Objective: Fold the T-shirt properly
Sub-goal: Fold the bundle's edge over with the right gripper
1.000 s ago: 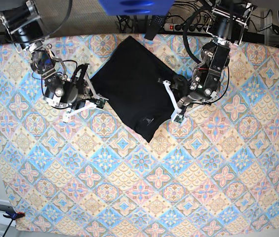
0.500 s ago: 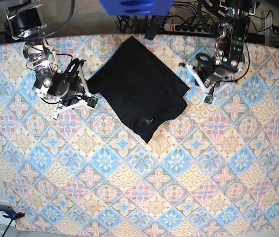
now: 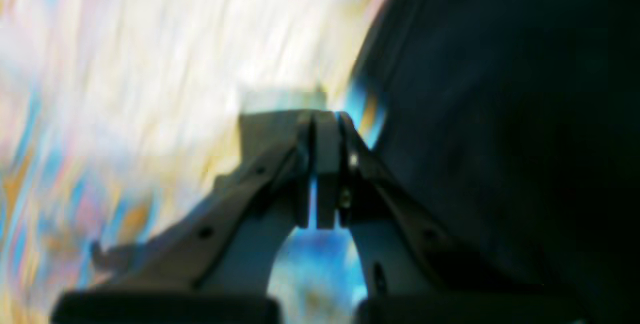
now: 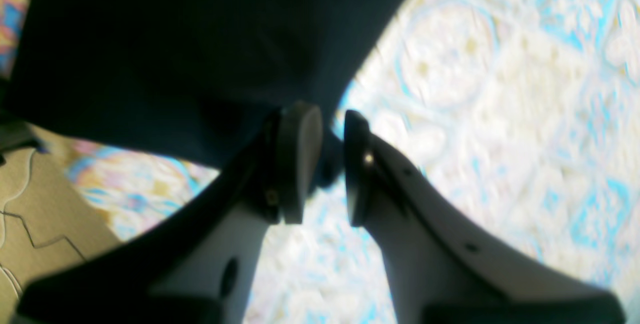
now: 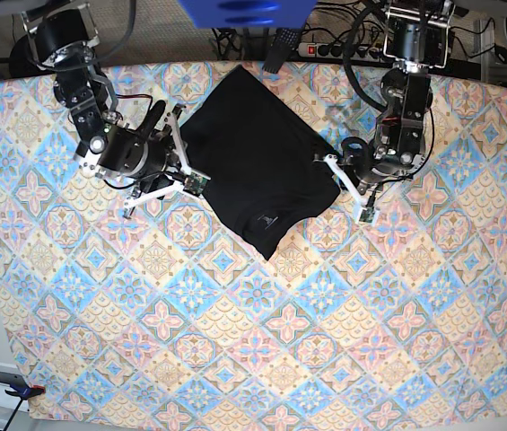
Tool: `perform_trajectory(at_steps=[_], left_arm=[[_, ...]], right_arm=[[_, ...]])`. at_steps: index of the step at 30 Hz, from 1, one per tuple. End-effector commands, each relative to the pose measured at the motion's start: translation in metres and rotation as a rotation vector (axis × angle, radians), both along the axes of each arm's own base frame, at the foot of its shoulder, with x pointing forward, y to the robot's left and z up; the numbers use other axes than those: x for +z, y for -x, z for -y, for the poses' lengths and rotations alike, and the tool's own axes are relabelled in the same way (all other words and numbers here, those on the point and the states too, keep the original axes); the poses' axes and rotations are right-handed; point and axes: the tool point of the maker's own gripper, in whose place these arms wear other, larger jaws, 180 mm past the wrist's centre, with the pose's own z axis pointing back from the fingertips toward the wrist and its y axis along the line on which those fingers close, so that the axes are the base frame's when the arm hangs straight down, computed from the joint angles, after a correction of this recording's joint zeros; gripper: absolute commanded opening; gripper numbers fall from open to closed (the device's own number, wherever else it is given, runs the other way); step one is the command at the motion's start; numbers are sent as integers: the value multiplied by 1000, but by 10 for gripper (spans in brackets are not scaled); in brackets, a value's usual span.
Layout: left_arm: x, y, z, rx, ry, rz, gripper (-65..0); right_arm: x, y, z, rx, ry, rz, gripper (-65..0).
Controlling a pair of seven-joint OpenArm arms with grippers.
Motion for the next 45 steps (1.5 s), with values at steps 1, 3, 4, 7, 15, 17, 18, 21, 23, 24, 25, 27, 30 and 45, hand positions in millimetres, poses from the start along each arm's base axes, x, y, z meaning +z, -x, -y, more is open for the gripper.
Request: perform_trajectory(at_steps=[1, 3, 4, 7, 15, 17, 18, 21, 23, 24, 25, 27, 30, 45], left_arm=[[-12, 9, 10, -29, 6, -67, -643], [-17, 1, 32, -58, 32, -70, -643], [-18, -5, 44, -74, 43, -66, -643], [-17, -17, 75, -98, 86, -55, -643], [9, -48, 129, -110, 186, 0, -644], [14, -52, 127, -106, 186, 15, -645], [15, -52, 122, -105, 179, 23, -645], [17, -44, 93, -104, 130, 33, -645], [22, -41, 70, -90, 96, 56, -645], [22, -35, 54, -70, 78, 60, -645], [23, -32, 40, -53, 62, 65, -645], [29, -25, 13, -11, 34, 84, -645], [32, -10, -31, 56, -20, 89, -645], [45, 39, -80, 149, -82, 92, -644]], right_arm=[[6, 2, -4, 7, -31, 13, -530], [0, 14, -4, 6, -33, -14, -530], [-1, 18, -5, 8, -36, -20, -530], [-2, 27, -12, 21, -66, -30, -530], [-1, 37, -33, 49, -125, -40, -530], [0, 40, -47, 71, -148, -44, -530], [3, 40, -57, 85, -167, -40, -530], [9, 41, -86, 130, -221, -36, -530], [15, 38, -103, 148, -255, -26, -530], [18, 36, -112, 153, -274, -22, -530], [20, 34, -119, 156, -289, -21, -530], [25, 27, -130, 163, -307, -9, -530], [29, 13, -135, 165, -309, 10, -530], [-43, 29, -154, 274, -168, -195, -568]])
